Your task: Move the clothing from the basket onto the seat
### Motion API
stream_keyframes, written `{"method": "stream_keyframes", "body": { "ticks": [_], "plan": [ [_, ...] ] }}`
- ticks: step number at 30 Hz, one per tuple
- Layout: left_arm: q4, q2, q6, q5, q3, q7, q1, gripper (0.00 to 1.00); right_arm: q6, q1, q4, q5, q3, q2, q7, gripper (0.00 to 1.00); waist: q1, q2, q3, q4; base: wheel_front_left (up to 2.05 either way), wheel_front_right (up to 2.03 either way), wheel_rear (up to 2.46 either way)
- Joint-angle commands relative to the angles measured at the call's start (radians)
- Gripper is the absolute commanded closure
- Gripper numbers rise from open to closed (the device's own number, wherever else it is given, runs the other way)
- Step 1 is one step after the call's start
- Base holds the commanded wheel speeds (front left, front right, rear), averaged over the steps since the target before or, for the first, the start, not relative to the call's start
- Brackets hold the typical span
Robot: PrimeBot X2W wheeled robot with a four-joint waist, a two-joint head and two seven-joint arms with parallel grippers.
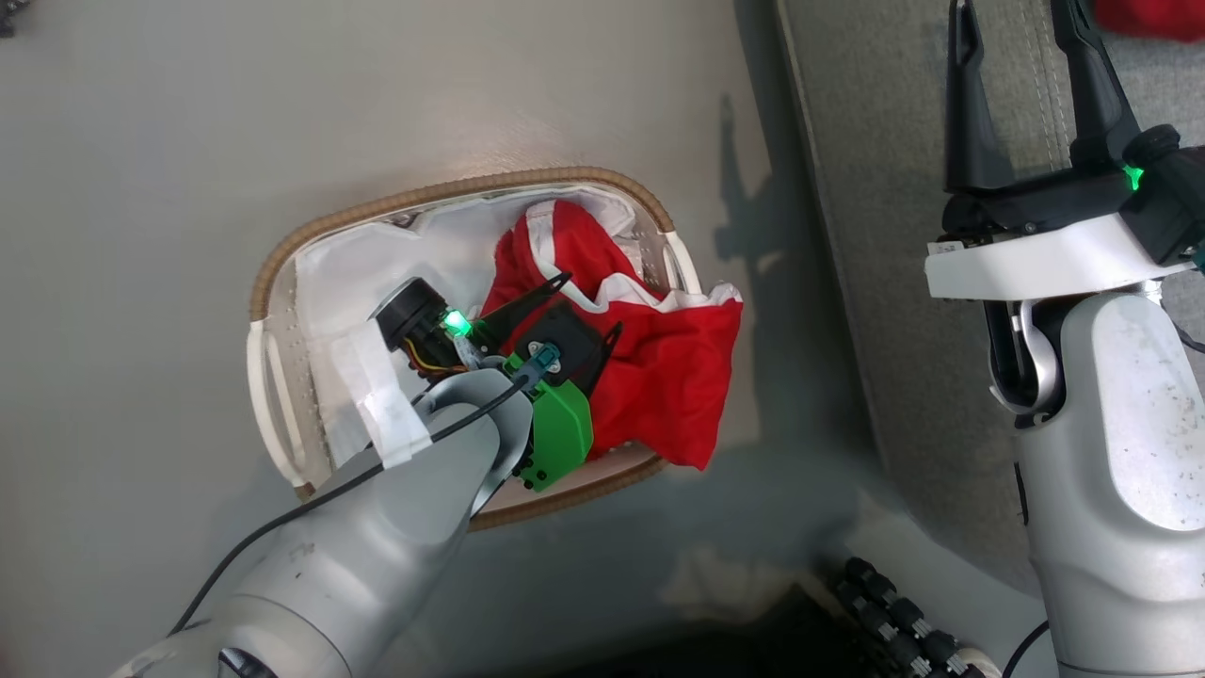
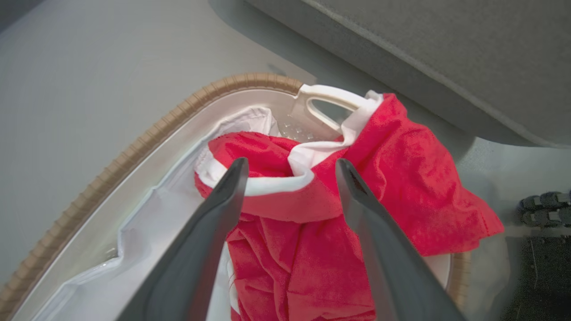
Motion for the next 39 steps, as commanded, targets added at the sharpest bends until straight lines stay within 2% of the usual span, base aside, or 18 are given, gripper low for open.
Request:
{"method": "stream_keyframes", "body": {
  "ticks": [1,9,16,17,18,19,20,21,30,39],
  "plan": [
    [0.011,0.007,-0.002,-0.009,-0.026,0.006,-0.033,0.00,-0.001,-0.016,-0.009,0.008,0.006,-0.002,-0.002,0.00,-0.0002,-0.0001,0.071,-0.065,0.00,0.00,0.00],
    [0.086,0.008,-0.002,-0.067,-0.165,0.074,-0.119,0.00,-0.001,-0.030,-0.023,0.025,0.033,-0.002,-0.002,0.00,-0.0002,-0.0001,0.113,-0.097,0.00,0.00,0.00],
    [0.209,0.008,-0.002,-0.109,-0.170,0.162,-0.167,0.00,-0.001,-0.042,-0.027,0.034,0.050,-0.002,-0.002,0.00,-0.0002,-0.0001,0.135,-0.114,0.00,0.00,0.00],
    [0.219,0.007,-0.002,-0.113,-0.169,0.169,-0.168,0.04,-0.001,-0.042,-0.027,0.035,0.051,-0.002,-0.002,0.00,-0.0002,-0.0001,0.137,-0.116,0.00,0.00,0.00],
    [0.223,0.007,-0.003,-0.116,-0.172,0.174,-0.165,0.10,-0.001,-0.042,-0.026,0.034,0.052,-0.002,-0.002,0.00,-0.0002,-0.0001,0.137,-0.116,0.00,0.00,0.00],
    [0.225,0.007,-0.003,-0.118,-0.177,0.177,-0.159,0.62,-0.001,-0.042,-0.025,0.034,0.053,-0.002,-0.002,0.00,-0.0002,-0.0001,0.138,-0.116,0.00,0.00,0.00],
    [0.227,0.007,-0.003,-0.118,-0.182,0.177,-0.154,0.89,-0.001,-0.041,-0.023,0.033,0.053,-0.002,-0.002,0.00,-0.0002,-0.0001,0.137,-0.115,0.00,0.00,0.00],
    [0.226,0.007,-0.003,-0.121,-0.186,0.176,-0.148,0.98,-0.001,-0.041,-0.021,0.032,0.052,-0.002,-0.002,0.00,-0.0002,-0.0001,0.136,-0.113,0.00,0.00,0.00],
    [0.190,0.006,-0.003,-0.172,-0.189,0.087,-0.099,1.00,-0.001,-0.034,0.006,0.013,0.038,-0.002,-0.002,0.00,-0.0002,-0.0001,0.079,-0.084,0.00,0.00,0.00],
    [0.153,0.018,0.013,-0.210,-0.147,-0.018,-0.035,1.00,-0.001,0.010,0.040,-0.034,0.007,-0.002,-0.002,0.00,-0.0002,-0.0001,-0.074,-0.027,0.00,0.00,0.00]
  ]
}}
